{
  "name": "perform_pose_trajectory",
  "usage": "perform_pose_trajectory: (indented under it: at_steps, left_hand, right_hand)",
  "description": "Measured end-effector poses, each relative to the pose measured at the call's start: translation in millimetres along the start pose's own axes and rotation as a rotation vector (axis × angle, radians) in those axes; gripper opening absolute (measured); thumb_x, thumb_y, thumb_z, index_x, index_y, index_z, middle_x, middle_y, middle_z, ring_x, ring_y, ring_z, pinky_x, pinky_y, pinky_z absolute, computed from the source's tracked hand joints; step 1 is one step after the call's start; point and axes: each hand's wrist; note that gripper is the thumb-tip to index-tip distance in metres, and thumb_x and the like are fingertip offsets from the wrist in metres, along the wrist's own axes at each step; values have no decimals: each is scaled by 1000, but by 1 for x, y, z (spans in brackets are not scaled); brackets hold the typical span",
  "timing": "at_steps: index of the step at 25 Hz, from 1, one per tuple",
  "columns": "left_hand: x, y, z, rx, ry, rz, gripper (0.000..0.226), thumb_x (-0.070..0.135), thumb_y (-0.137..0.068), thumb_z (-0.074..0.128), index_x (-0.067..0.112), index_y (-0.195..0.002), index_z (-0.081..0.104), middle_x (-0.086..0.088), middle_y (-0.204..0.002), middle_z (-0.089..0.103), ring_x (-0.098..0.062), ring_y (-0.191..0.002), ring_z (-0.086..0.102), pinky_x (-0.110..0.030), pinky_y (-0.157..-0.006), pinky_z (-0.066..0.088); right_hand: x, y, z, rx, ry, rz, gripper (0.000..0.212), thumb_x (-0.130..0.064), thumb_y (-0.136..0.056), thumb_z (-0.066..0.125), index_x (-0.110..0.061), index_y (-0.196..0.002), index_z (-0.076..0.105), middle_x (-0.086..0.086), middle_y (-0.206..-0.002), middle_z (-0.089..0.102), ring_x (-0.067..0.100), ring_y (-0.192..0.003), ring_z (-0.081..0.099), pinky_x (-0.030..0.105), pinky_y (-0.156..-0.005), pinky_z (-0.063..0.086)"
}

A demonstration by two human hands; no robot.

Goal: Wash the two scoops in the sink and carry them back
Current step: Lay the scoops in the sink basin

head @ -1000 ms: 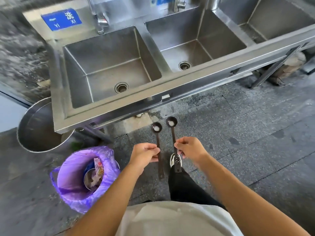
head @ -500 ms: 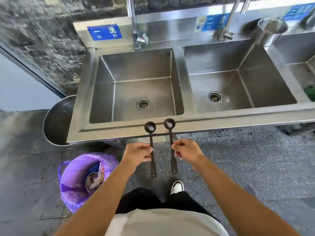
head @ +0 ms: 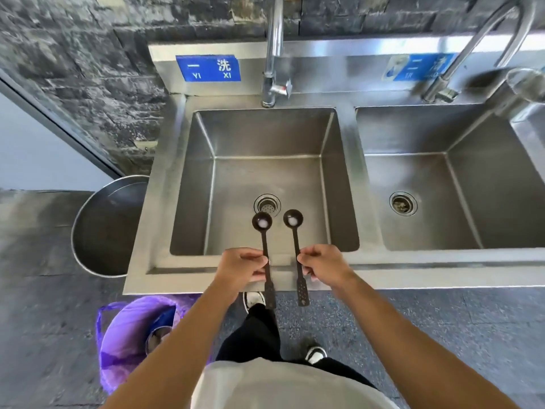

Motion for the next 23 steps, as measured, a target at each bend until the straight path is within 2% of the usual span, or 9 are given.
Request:
perform_pose_trajectory:
  at_steps: [3, 10, 14, 19, 23]
  left_hand:
    - [31, -37, -24, -25, -33, 3, 16, -4, -83, 76, 12, -87, 74, -2, -70, 79, -16, -63, 77, -20, -54, 58]
    - [87, -99, -70, -34, -71, -9, 17, -8, -83, 74, 10, -82, 75, -4, -64, 76, -15, -57, 75, -23, -51, 59]
    - [105, -128, -78, -23, -67, -34, 20, -7, -84, 73, 13, -80, 73, -8, -71, 76, -15, -58, 75, -23, -51, 58]
    - [113, -161, -81, 22, -87, -90, 13, -4, -85, 74, 8, -92, 75, -12, -82, 76, -20, -69, 76, -24, -54, 60]
    - [118, -192, -78, 82, -96, -123, 15, -4, -86, 71, 11, -84, 76, -11, -78, 78, -21, -71, 77, -28, -59, 62]
  right_hand:
    - [-31, -32, 18, 42, -10, 36, 5, -8, -92, 69, -11, -91, 72, 3, -65, 68, 13, -56, 59, 26, -51, 47]
    - [-92, -89, 57, 73, -26, 69, 6, -6, -92, 68, -9, -90, 73, -1, -62, 68, 7, -49, 59, 25, -48, 47]
    - [-112, -121, 69, 42, 1, 99, 6, -7, -93, 67, -10, -91, 71, 2, -66, 68, 10, -53, 61, 26, -51, 49]
    - [-125, -165, 72, 23, -13, 142, 4, -5, -94, 67, -6, -95, 70, 8, -69, 65, 12, -52, 58, 24, -49, 47]
    - [-133, -208, 75, -33, -55, 221, 4, 1, -94, 65, -2, -94, 68, 7, -66, 58, 12, -48, 52, 20, -41, 40]
Point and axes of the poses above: each hand's wrist, its own y-axis away from the middle knuckle, its own z-axis out of the palm, x = y × z
